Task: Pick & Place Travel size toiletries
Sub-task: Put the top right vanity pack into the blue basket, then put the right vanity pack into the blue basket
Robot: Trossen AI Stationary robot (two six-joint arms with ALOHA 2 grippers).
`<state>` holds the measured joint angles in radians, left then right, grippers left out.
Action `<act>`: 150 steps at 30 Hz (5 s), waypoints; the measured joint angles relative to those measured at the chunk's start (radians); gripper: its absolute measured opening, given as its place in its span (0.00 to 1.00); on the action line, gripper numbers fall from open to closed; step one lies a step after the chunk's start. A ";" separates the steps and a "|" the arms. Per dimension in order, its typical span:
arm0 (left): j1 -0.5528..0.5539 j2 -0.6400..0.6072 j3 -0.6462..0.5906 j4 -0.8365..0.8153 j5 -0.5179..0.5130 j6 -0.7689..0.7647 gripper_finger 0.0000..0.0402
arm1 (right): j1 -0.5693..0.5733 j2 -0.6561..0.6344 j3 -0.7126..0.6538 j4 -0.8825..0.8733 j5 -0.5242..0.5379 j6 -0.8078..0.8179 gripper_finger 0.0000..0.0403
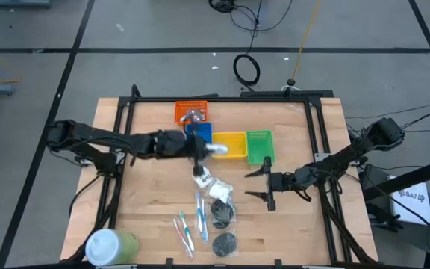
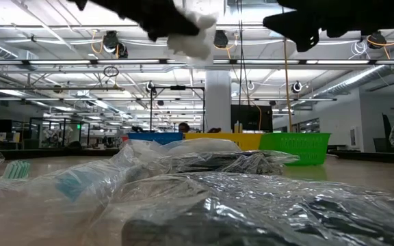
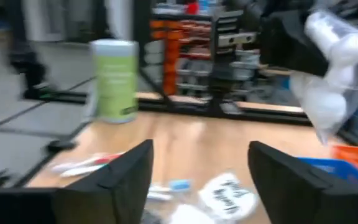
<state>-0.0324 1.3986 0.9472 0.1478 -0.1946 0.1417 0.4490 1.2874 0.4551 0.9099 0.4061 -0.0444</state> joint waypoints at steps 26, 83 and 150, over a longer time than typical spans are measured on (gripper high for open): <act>0.287 -0.023 -0.377 0.172 -0.005 -0.570 0.20 | -0.002 -0.022 0.001 -0.017 0.064 0.005 0.63; 0.089 -0.045 -0.122 -0.005 0.030 -0.354 0.80 | -0.144 0.509 0.427 -0.689 -0.332 0.193 0.13; 0.042 0.105 -0.123 0.427 0.140 -0.497 0.00 | 0.031 0.201 0.408 -0.834 0.371 0.145 0.14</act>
<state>0.0097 1.5036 0.8242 0.5745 -0.0550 -0.3557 0.4805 1.4881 0.8631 0.0761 0.7767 0.1002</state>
